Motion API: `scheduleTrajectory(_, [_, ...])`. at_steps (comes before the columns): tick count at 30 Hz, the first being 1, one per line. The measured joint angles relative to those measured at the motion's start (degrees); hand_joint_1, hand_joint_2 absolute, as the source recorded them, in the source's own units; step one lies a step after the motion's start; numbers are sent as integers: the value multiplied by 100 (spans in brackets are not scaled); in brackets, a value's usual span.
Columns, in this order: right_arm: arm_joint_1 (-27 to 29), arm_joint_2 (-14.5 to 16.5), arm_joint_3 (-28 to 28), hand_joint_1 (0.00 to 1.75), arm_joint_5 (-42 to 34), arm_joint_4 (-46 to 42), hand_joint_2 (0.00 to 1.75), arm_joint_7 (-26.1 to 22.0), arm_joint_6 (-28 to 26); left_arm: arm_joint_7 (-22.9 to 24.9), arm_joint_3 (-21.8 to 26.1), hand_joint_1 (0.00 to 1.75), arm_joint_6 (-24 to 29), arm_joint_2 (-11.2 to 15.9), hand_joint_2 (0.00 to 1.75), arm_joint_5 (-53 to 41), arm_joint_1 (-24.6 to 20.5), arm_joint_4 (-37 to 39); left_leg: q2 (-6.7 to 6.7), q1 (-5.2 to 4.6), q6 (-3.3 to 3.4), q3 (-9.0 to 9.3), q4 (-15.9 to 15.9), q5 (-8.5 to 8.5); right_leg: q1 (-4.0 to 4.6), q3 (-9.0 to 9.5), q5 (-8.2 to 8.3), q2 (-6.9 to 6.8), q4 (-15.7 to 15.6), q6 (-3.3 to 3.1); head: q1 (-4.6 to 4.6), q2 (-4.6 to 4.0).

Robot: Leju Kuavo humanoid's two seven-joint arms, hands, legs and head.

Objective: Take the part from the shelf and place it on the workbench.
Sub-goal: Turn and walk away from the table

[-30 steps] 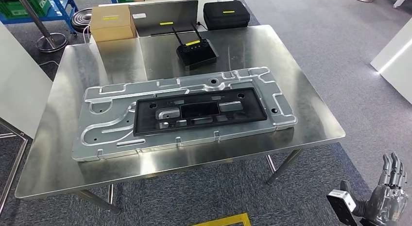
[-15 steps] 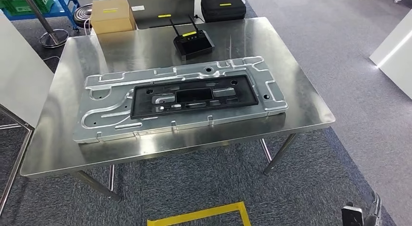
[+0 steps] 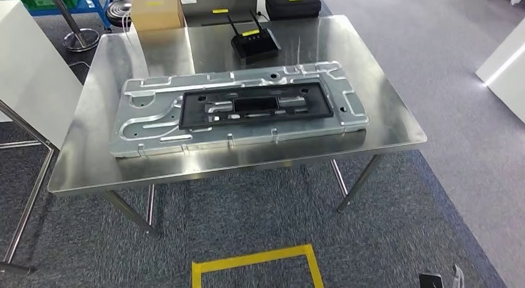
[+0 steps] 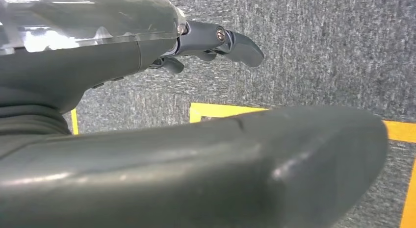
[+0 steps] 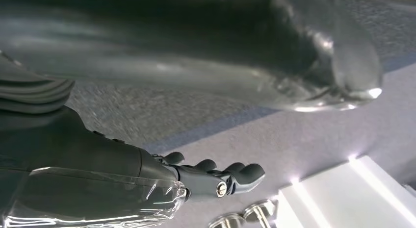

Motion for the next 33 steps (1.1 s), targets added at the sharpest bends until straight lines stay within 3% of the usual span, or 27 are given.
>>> scheduleTrajectory(3, [-75,-61,-18,0,51,391,0,1,-81,-8,-1,0,-3,-2,0,0,2,1,1,12,-110,-31,13,42,8,-58,106,-17,-78,-135,-2,0])
scheduleTrajectory(4, [-111,-77,-27,0,103,553,0,6,-115,-7,-1,0,-4,-4,0,0,9,1,3,19,-136,-75,116,-91,1,-101,167,-31,-97,-182,-2,0])
scheduleTrajectory(5, [-143,-89,-36,0,178,725,0,21,-151,-8,-1,0,-4,-5,0,0,15,1,6,25,-157,-151,339,-328,-5,-160,234,-45,-113,-220,-2,0])
scheduleTrajectory(7, [-198,-104,-52,0,354,1078,0,118,-214,-9,-1,0,-2,-8,0,0,15,1,8,34,-187,-359,1064,-920,21,-321,350,-71,-95,-260,-2,0])
scheduleTrajectory(8, [-223,-107,-55,0,440,1253,0,198,-229,-9,-1,0,-2,-9,0,0,15,1,8,35,-198,-428,1419,-1098,33,-412,407,-82,-78,-264,-2,0])
scheduleTrajectory(9, [-246,-106,-56,0,514,1415,0,301,-231,-9,-2,0,-2,-10,0,0,18,1,8,35,-202,-421,1635,-1137,46,-504,462,-94,-58,-265,-2,0])
scheduleTrajectory(10, [-267,-104,-57,0,570,1555,0,411,-218,-9,-2,0,-3,-13,0,0,20,1,9,35,-197,-332,1670,-1062,57,-590,510,-104,-34,-261,-2,0])
scheduleTrajectory(12, [-308,-98,-57,0,645,1800,0,702,-126,-12,-3,0,-3,-16,0,0,16,1,13,30,-155,173,1113,-774,72,-751,594,-119,28,-245,-2,0])
scheduleTrajectory(14, [-348,-85,-57,0,712,2001,0,1154,83,-17,-10,0,-11,-17,0,0,-4,1,23,3,-94,754,280,-726,93,-860,665,-127,94,-207,-2,0])
scheduleTrajectory(16, [-382,-61,-57,0,799,2170,0,1764,338,-21,-37,0,-35,-20,0,0,-17,1,26,-26,-37,941,-90,-788,95,-901,745,-136,118,-147,-2,0])
scheduleTrajectory(18, [-397,-32,-58,0,865,2300,0,2249,503,-21,-74,0,-58,-29,0,0,-11,1,35,-21,33,869,-130,-699,78,-924,799,-127,119,-73,-2,0])
scheduleTrajectory(19, [-399,-19,-58,0,889,2351,0,2403,553,-20,-88,0,-64,-33,0,0,-12,1,45,-14,77,820,-144,-636,69,-966,708,-108,184,-38,-2,0])
scheduleTrajectory(20, [-400,-10,-59,0,916,2393,0,2516,596,-20,-101,0,-70,-38,0,0,-14,1,55,-3,114,756,-161,-565,58,-1037,506,-87,351,-4,-2,0])
scheduleTrajectory(22, [-409,1,-60,0,977,2459,0,2750,716,-19,-123,0,-80,-48,0,0,-19,1,65,2,152,586,-162,-431,25,-1244,-98,-57,1008,52,-2,0])
scheduleTrajectory(23, [-414,5,-60,0,1005,2484,0,2856,785,-19,-132,0,-85,-52,0,0,-16,1,65,1,151,496,-158,-365,9,-1330,-326,-55,1388,77,-2,0])
scheduleTrajectory(24, [-417,11,-60,0,1028,2507,0,2936,847,-18,-139,0,-90,-58,0,0,-13,1,65,1,144,411,-152,-300,-6,-1356,-411,-54,1667,95,-2,0])
scheduleTrajectory(25, [-419,19,-60,0,1049,2530,0,2992,895,-17,-145,0,-93,-64,0,0,-9,1,65,1,132,329,-144,-238,-20,-1294,-361,-53,1775,107,-2,0])
scheduleTrajectory(26, [-421,27,-60,0,1065,2548,0,3025,923,-17,-150,0,-94,-72,0,0,-6,1,64,1,118,254,-133,-184,-31,-1124,-211,-53,1659,111,-2,0])
scheduleTrajectory(28, [-436,35,-60,0,1091,2572,0,3056,941,-16,-165,0,-94,-88,0,0,-5,1,60,0,78,128,-99,-91,-38,-518,50,-46,888,86,-2,0])
scheduleTrajectory(30, [-463,37,-60,0,1100,2581,0,3068,946,-16,-179,0,-94,-97,0,0,-14,0,60,-10,21,49,-61,-14,-14,2,32,-33,87,34,-2,0])
scheduleTrajectory(31, [-474,39,-59,0,1109,2589,0,3087,971,-15,-184,0,-94,-99,0,0,-19,0,63,-9,-14,28,-53,28,6,107,-19,-29,-111,5,-3,0])
scheduleTrajectory(33, [-483,44,-58,0,1140,2613,0,3181,1070,-14,-194,0,-96,-99,0,0,-20,1,67,3,-88,1,-44,102,17,73,24,-41,-174,-68,-2,0])
